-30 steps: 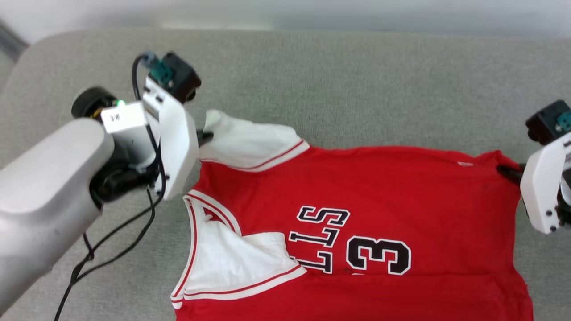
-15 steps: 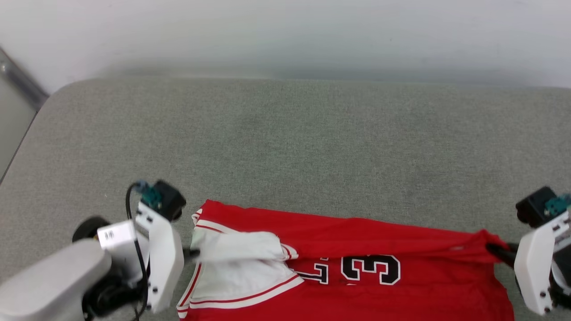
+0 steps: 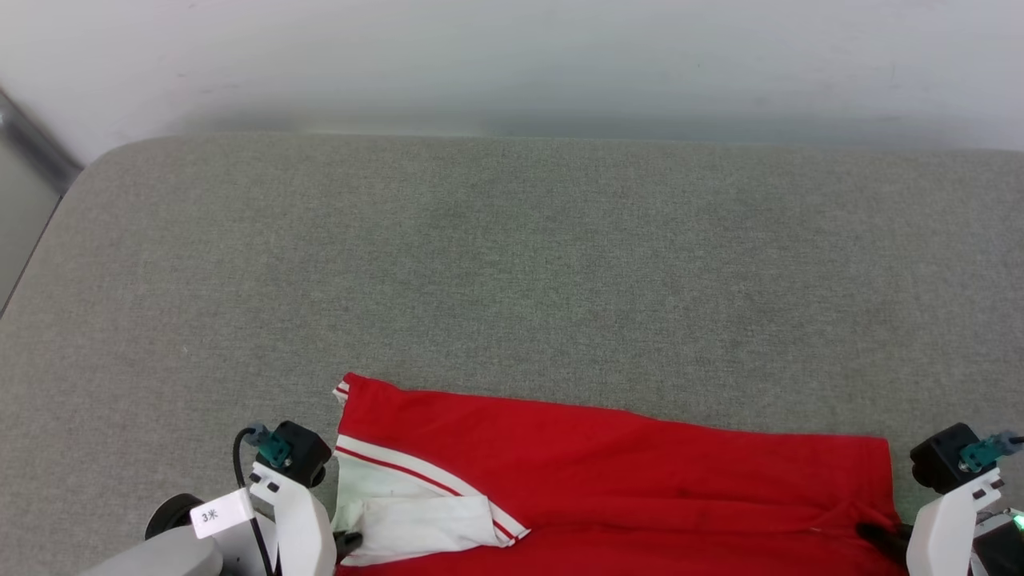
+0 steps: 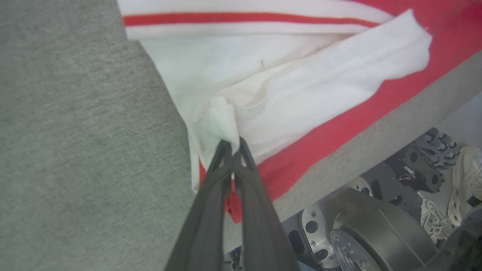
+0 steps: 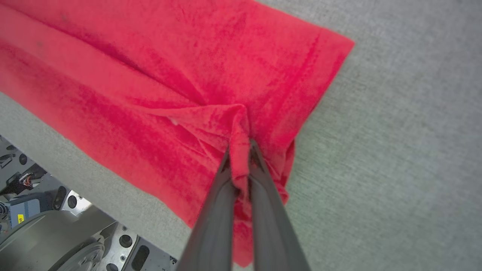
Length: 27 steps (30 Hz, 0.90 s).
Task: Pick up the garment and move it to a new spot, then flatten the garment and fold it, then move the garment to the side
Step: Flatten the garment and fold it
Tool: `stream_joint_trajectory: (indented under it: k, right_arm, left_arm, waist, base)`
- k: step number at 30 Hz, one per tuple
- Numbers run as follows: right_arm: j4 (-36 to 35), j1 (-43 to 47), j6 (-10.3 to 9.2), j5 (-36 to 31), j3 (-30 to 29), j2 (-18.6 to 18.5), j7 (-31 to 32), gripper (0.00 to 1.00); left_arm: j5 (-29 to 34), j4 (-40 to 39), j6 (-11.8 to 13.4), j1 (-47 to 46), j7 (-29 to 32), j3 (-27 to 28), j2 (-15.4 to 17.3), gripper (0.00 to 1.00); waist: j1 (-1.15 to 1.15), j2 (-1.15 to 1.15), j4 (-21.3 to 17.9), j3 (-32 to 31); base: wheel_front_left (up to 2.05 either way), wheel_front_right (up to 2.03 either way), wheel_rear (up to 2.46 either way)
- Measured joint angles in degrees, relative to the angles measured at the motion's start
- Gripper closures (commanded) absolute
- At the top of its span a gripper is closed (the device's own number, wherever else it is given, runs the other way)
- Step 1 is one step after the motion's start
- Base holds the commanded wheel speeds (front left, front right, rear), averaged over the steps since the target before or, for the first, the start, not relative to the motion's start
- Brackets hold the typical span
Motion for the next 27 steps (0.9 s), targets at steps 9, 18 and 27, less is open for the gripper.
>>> stream_joint_trajectory:
  k: [9, 18, 27]
  right_arm:
    - [-4.33, 1.35, 0.0, -0.19, -6.5, -0.7, -3.72, 0.0]
    - [-6.93, 6.41, -0.01, 1.57, -20.64, 0.52, -5.25, 0.0]
    - [-1.63, 9.24, -0.01, 6.05, -26.14, 6.47, -3.79, 0.0]
  left_arm:
    - [4.45, -0.74, 4.01, 0.9, -12.51, 3.49, -0.68, 0.0]
    - [10.42, -2.65, 15.58, 4.29, -31.61, 9.83, -1.19, 0.0]
    - [19.14, -5.02, 22.69, 8.75, -34.99, 19.36, -7.11, 0.0]
  waist:
    - [0.01, 0.0, 0.05, -2.45]
    - [0.01, 0.0, 0.4, -3.58]
    - [0.01, 0.0, 1.19, -2.19]
  base:
    - [0.0, 0.0, 0.0]
    - [0.0, 0.0, 0.0]
    - [0.0, 0.0, 0.0]
